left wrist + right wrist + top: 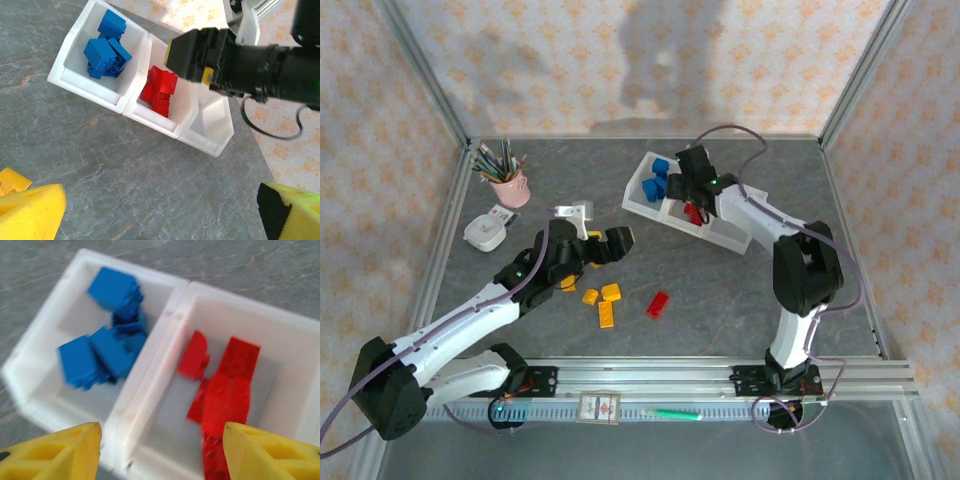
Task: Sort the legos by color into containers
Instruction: Pick up the lego from the bottom-center of the table.
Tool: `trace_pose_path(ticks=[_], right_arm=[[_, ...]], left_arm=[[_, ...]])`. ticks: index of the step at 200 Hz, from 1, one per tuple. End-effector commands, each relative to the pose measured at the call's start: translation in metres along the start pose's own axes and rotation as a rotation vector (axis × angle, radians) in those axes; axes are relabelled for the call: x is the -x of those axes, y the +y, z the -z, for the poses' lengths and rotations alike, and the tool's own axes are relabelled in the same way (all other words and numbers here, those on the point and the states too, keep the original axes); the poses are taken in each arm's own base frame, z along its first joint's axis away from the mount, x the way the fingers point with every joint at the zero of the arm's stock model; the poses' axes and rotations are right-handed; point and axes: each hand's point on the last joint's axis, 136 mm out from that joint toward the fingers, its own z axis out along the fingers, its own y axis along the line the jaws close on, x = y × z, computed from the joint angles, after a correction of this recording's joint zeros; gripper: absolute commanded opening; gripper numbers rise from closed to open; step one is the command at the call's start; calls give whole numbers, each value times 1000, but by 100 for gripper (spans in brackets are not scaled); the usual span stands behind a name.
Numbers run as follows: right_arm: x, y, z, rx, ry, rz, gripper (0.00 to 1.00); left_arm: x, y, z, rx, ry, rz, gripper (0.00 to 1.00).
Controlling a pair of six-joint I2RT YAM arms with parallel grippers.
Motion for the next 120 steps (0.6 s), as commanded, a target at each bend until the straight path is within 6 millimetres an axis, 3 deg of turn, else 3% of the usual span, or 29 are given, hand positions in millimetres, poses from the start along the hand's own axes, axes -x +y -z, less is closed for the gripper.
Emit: trace_pose_path(ticks=[1, 51, 99, 120], right_arm=[[-23, 6, 31, -8, 16, -13, 68], [-110, 17, 67, -24, 114, -43, 79], [-183, 18, 86, -50, 203, -154, 81], [-210, 29, 95, -26, 216, -195, 83]], left_arm=[[8, -4, 13, -7, -23, -31, 99], [-9, 18, 32, 65, 12, -36, 99], [-32, 35, 44, 84, 49, 8, 99], [-41, 38, 47, 64, 60, 36, 99]])
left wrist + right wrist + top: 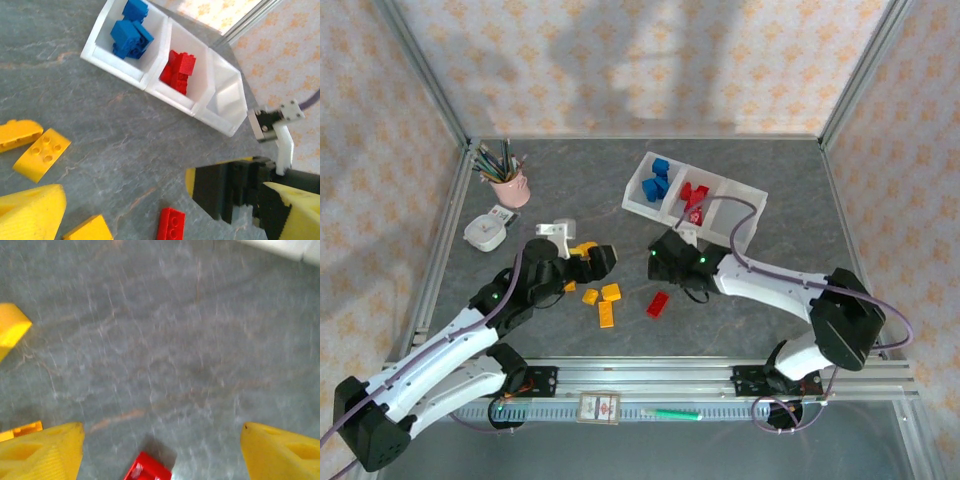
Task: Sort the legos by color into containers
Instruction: Pick up the lego from the bottom-center of the table.
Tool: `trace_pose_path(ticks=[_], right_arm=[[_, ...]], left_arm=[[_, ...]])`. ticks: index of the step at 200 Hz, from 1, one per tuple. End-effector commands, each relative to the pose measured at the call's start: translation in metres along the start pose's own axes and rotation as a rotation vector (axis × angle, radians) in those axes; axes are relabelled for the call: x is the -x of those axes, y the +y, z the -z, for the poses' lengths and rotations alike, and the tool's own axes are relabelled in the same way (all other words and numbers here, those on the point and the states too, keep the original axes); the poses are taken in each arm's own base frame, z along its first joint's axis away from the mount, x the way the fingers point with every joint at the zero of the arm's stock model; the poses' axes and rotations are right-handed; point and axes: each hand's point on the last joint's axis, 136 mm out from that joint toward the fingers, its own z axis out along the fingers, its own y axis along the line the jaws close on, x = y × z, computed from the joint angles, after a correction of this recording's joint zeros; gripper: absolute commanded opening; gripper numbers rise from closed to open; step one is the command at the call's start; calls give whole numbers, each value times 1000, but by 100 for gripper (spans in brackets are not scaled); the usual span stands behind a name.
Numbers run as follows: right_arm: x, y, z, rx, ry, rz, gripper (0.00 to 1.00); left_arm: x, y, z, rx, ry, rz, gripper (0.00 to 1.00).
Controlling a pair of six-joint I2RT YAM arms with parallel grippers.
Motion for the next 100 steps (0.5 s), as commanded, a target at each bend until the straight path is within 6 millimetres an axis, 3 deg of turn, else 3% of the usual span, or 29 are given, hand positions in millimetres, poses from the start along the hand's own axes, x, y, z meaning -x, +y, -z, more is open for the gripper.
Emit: trace_pose_path(ticks=[1, 48, 100], right_arm=[[-21, -4, 8, -22, -17, -131, 83], [-70, 8, -5, 13, 37, -211, 90], [-81, 32, -21, 9, 61, -184, 88]], left_arm=[[-14, 10, 3, 11, 29, 39, 99], [-31, 23, 4, 36, 70, 49, 99], [-38, 29, 3, 47, 81, 53, 99]])
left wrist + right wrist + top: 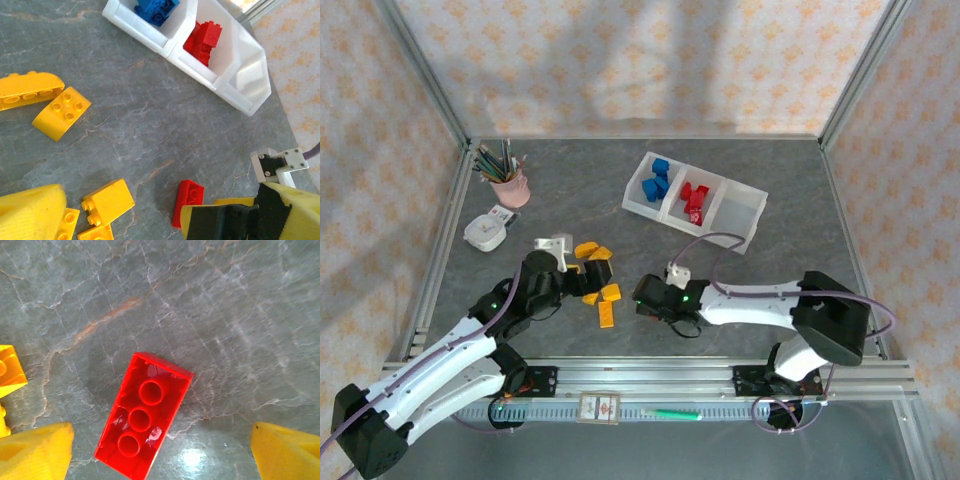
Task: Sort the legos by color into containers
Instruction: Pick up the lego from the bottom-center of the table.
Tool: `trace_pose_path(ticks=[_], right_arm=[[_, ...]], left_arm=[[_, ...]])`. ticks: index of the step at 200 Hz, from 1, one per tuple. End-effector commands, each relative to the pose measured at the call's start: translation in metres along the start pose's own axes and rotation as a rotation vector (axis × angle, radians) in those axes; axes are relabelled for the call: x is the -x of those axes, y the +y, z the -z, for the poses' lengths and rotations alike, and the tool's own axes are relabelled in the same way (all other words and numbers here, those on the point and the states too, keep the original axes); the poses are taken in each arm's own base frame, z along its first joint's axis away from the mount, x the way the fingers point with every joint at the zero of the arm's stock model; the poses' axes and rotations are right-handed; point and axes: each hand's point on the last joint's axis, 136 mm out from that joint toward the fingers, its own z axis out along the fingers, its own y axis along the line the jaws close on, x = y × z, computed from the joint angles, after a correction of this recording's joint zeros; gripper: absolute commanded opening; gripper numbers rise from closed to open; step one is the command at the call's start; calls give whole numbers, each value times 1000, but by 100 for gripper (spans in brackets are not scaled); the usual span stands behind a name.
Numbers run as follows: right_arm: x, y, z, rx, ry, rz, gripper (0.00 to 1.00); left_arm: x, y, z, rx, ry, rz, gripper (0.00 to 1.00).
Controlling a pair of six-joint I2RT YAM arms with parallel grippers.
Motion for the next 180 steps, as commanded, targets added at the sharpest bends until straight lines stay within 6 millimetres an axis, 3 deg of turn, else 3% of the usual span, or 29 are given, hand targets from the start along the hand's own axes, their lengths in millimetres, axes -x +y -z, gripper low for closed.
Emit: trace_pose_path(ticks=[1, 27, 84, 180], right_arm=[[4, 19, -2, 25, -32, -40, 88], [3, 16, -11, -18, -37, -17, 73], [6, 16, -19, -62, -55, 46, 52], [15, 13, -15, -52, -87, 60, 25]], left_arm=[[-3, 3, 1, 5, 8, 10, 99], [-3, 4, 1, 10, 3, 9, 99], [-3, 5, 0, 13, 2, 5, 99], [1, 1, -4, 8, 2, -1, 99]])
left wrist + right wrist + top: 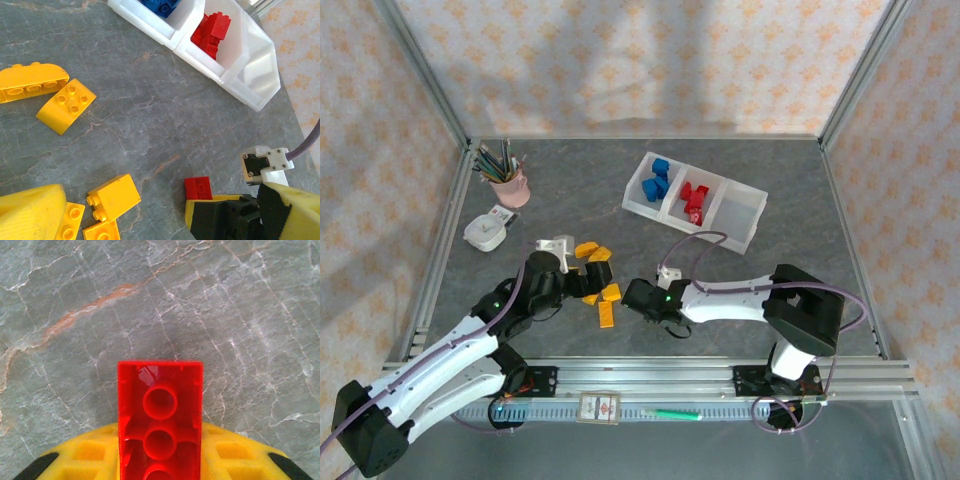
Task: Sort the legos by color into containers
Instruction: Pick up the lego from the bottom-center of the table, then place the lego in the container.
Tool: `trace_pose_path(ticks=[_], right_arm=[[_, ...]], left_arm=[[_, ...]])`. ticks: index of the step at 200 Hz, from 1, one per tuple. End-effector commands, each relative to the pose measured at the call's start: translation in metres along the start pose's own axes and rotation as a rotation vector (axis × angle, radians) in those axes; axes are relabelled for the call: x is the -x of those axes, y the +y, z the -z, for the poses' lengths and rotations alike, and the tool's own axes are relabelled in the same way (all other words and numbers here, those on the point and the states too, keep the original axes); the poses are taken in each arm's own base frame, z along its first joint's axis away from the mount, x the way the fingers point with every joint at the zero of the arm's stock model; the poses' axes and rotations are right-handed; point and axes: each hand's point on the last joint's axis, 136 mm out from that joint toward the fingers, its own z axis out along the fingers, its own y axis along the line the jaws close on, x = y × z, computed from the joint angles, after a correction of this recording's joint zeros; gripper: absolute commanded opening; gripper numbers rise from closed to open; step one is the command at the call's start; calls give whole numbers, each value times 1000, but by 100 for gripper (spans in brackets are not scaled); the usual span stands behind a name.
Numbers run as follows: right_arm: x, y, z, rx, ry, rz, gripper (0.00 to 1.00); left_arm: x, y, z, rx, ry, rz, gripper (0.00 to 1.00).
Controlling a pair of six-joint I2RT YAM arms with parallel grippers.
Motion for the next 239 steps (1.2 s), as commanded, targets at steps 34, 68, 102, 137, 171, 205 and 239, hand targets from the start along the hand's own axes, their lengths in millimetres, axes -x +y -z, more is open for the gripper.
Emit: trace_pose_path(ticks=[34, 68, 102, 137, 171, 205, 239], right_arm=[[31, 9, 10, 78, -99, -56, 20], [54, 0, 21, 89, -140, -76, 19], [99, -10, 39, 90, -222, -66, 19], [165, -25, 50, 61, -319, -59, 19], [223, -36, 41, 13, -358, -69, 20], [276, -44, 19, -43, -386, -95, 20], [321, -53, -4, -78, -384, -110, 21]], left_arm=[[10, -7, 1, -21, -30, 1, 99], [17, -12, 2, -27, -49, -3, 99], [31, -25, 1, -49, -74, -14, 99], [48, -42, -6, -83, -105, -30, 99], [65, -60, -17, -114, -125, -37, 99], [80, -77, -27, -159, -158, -34, 99], [94, -84, -35, -145, -176, -52, 99]])
